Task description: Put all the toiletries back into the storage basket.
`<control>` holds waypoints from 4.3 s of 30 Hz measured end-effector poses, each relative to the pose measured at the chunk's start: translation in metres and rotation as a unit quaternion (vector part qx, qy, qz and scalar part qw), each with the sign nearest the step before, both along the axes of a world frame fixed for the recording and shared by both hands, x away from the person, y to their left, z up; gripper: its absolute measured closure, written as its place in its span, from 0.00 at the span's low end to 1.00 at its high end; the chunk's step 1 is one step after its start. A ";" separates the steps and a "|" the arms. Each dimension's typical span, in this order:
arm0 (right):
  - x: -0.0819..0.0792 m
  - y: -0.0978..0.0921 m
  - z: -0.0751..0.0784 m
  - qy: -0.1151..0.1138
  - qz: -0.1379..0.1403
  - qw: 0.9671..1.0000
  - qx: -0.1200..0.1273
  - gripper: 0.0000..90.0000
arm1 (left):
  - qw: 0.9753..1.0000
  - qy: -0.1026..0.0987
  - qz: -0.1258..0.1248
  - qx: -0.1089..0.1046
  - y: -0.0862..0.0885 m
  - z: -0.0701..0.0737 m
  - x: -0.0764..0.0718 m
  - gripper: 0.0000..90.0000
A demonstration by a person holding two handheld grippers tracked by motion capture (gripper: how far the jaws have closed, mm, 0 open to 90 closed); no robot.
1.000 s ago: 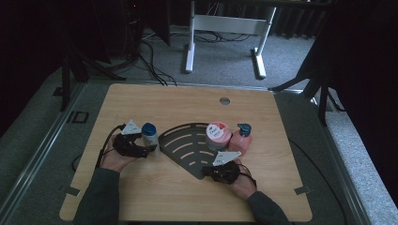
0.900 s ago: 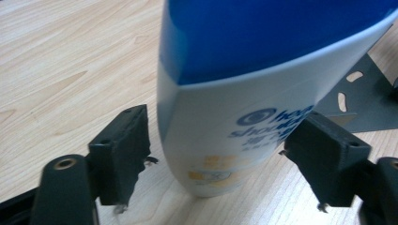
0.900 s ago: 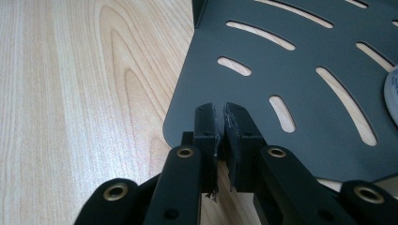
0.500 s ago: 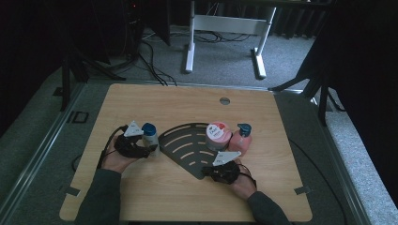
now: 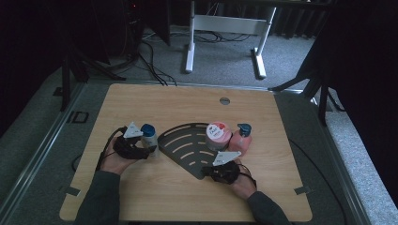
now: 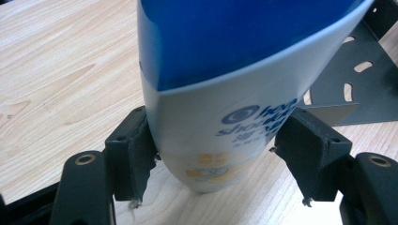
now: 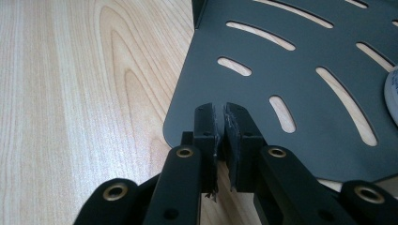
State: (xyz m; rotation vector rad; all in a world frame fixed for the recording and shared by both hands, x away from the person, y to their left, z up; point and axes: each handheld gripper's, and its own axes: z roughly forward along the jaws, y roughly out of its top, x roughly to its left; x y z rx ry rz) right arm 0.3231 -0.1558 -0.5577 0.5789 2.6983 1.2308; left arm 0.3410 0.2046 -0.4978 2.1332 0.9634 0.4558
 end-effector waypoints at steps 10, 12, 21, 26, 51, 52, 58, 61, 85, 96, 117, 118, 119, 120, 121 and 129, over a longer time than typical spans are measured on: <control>0.000 0.000 0.000 0.000 0.001 1.000 0.000 0.92 | 1.000 -0.005 -0.012 -0.010 0.010 0.000 0.000 0.28; 0.000 0.000 0.000 0.001 0.000 1.000 0.001 0.92 | 1.000 -0.003 -0.020 -0.011 0.010 0.000 0.004 0.28; 0.000 0.000 0.000 0.001 0.001 1.000 0.001 0.92 | 1.000 -0.017 -0.015 -0.005 0.004 0.000 0.007 0.39; 0.000 0.001 0.000 0.000 0.001 1.000 0.001 0.92 | 1.000 -0.016 -0.001 0.007 0.000 0.002 0.003 0.42; 0.000 0.001 0.000 0.001 0.001 1.000 0.002 0.92 | 0.999 0.024 -0.018 0.022 0.005 0.017 -0.005 0.59; 0.000 0.001 0.000 0.001 0.001 1.000 0.002 0.92 | 0.999 0.023 -0.019 0.023 0.004 0.018 -0.004 0.58; 0.000 0.001 0.000 0.000 0.001 1.000 0.002 0.92 | 0.999 0.026 -0.024 0.031 0.001 0.026 -0.001 0.57; 0.001 0.001 0.000 0.001 0.002 1.000 0.001 0.92 | 0.999 0.028 -0.026 0.038 0.000 0.028 0.000 0.58; 0.001 0.002 0.000 0.002 0.002 1.000 0.002 0.92 | 0.997 0.046 -0.037 0.059 -0.005 0.039 0.008 0.58; 0.001 0.001 0.000 0.004 0.002 1.000 0.002 0.92 | 0.996 0.054 -0.041 0.060 -0.007 0.045 0.013 0.58; 0.002 0.001 0.000 0.004 0.003 1.000 0.003 0.92 | 0.996 0.050 -0.042 0.057 -0.017 0.058 0.022 0.57; 0.002 0.001 0.000 0.004 0.003 1.000 0.003 0.92 | 0.996 0.051 -0.044 0.060 -0.018 0.058 0.022 0.57; 0.002 0.001 0.000 0.004 0.003 1.000 0.003 0.92 | 0.996 0.053 -0.043 0.060 -0.018 0.057 0.023 0.57; 0.002 0.001 0.000 0.004 0.003 1.000 0.003 0.92 | 0.996 0.055 -0.043 0.060 -0.019 0.057 0.024 0.57; 0.002 0.001 0.000 0.005 0.003 1.000 0.003 0.92 | 0.996 0.056 -0.044 0.062 -0.019 0.056 0.024 0.57; 0.002 0.001 0.000 0.005 0.003 1.000 0.003 0.92 | 0.993 0.072 -0.048 0.075 -0.023 0.053 0.030 0.56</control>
